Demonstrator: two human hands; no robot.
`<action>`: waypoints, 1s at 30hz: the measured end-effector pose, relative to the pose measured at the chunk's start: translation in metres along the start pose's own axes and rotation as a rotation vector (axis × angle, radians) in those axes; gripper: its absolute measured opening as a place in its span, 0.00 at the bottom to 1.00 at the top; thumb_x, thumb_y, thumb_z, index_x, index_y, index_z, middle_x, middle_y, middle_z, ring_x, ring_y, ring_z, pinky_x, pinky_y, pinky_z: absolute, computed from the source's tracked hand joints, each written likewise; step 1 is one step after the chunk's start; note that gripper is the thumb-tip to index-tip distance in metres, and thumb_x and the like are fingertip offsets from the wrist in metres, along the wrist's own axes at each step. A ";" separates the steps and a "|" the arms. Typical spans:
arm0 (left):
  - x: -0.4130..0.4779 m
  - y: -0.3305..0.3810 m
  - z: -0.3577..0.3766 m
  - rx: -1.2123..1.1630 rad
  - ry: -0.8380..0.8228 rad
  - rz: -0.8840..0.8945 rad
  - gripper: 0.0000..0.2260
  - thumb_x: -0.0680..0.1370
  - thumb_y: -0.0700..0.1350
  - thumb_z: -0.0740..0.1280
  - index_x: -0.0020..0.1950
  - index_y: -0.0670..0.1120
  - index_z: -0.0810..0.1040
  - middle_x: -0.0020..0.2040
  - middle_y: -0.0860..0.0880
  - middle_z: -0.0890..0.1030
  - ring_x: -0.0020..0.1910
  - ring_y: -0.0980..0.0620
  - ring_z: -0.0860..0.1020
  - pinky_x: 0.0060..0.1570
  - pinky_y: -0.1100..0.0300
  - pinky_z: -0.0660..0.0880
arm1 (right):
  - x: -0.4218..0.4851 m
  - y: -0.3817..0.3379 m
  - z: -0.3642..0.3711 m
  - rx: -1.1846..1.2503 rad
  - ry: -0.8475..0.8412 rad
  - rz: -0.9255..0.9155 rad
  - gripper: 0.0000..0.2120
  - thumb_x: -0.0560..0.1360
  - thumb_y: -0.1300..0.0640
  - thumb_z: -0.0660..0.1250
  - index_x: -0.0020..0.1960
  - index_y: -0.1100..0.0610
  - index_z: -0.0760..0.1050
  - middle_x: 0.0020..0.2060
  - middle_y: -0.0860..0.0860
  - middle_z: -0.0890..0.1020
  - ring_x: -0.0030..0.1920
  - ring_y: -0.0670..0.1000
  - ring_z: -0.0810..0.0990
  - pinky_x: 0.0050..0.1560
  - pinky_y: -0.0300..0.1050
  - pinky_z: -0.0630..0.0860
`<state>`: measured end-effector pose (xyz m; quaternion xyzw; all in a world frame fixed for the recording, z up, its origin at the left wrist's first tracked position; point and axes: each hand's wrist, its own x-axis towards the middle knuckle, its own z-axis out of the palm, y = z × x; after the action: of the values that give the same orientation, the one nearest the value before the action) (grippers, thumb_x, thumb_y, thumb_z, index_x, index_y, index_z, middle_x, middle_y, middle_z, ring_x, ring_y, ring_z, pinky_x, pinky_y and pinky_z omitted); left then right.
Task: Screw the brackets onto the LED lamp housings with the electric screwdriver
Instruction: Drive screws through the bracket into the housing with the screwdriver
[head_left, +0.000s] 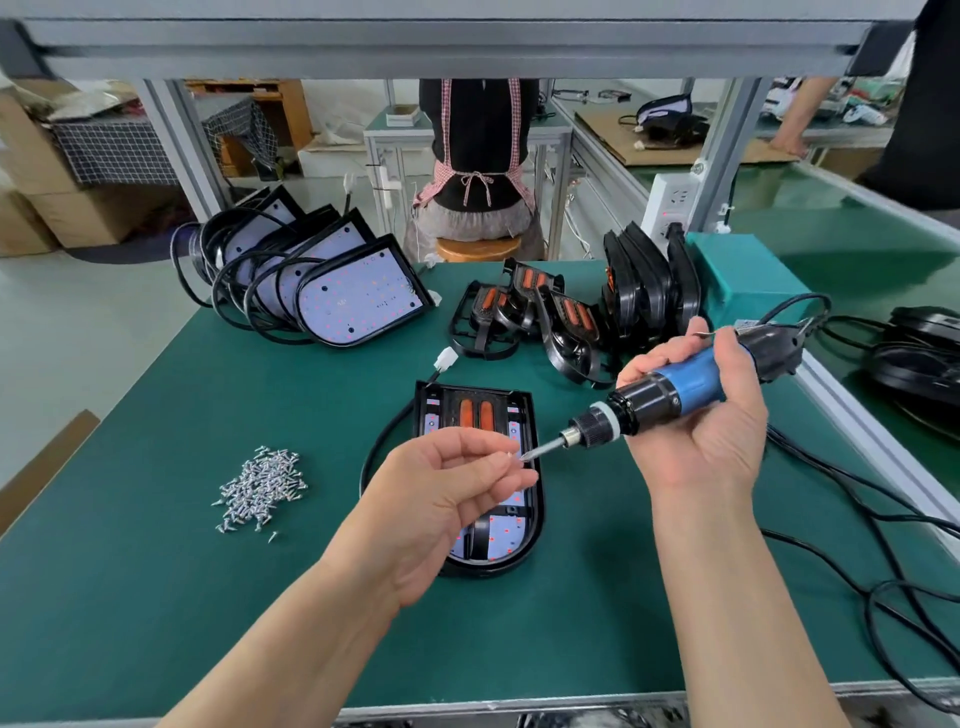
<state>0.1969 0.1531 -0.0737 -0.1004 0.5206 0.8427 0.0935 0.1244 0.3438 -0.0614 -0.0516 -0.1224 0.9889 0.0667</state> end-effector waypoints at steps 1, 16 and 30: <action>0.000 -0.001 0.001 -0.032 -0.009 -0.014 0.09 0.68 0.35 0.72 0.46 0.35 0.82 0.40 0.39 0.85 0.41 0.46 0.86 0.40 0.66 0.81 | -0.001 0.000 0.001 -0.020 0.012 -0.004 0.20 0.68 0.59 0.73 0.59 0.56 0.75 0.37 0.48 0.77 0.34 0.47 0.76 0.41 0.41 0.73; 0.000 -0.005 0.004 -0.156 0.002 -0.045 0.04 0.67 0.34 0.71 0.40 0.37 0.85 0.40 0.41 0.84 0.42 0.45 0.86 0.39 0.66 0.81 | -0.025 -0.002 0.022 -0.155 0.030 -0.277 0.06 0.78 0.64 0.69 0.46 0.56 0.74 0.31 0.49 0.74 0.29 0.46 0.74 0.39 0.42 0.77; -0.001 -0.018 0.011 0.089 0.112 0.250 0.08 0.76 0.28 0.69 0.43 0.40 0.82 0.40 0.41 0.85 0.45 0.43 0.87 0.44 0.64 0.80 | -0.027 0.005 0.023 -0.240 0.119 -0.299 0.08 0.77 0.61 0.73 0.50 0.57 0.74 0.33 0.49 0.75 0.31 0.47 0.76 0.42 0.43 0.80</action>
<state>0.2015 0.1706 -0.0839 -0.0776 0.5703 0.8169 -0.0372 0.1478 0.3302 -0.0383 -0.0989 -0.2416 0.9415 0.2132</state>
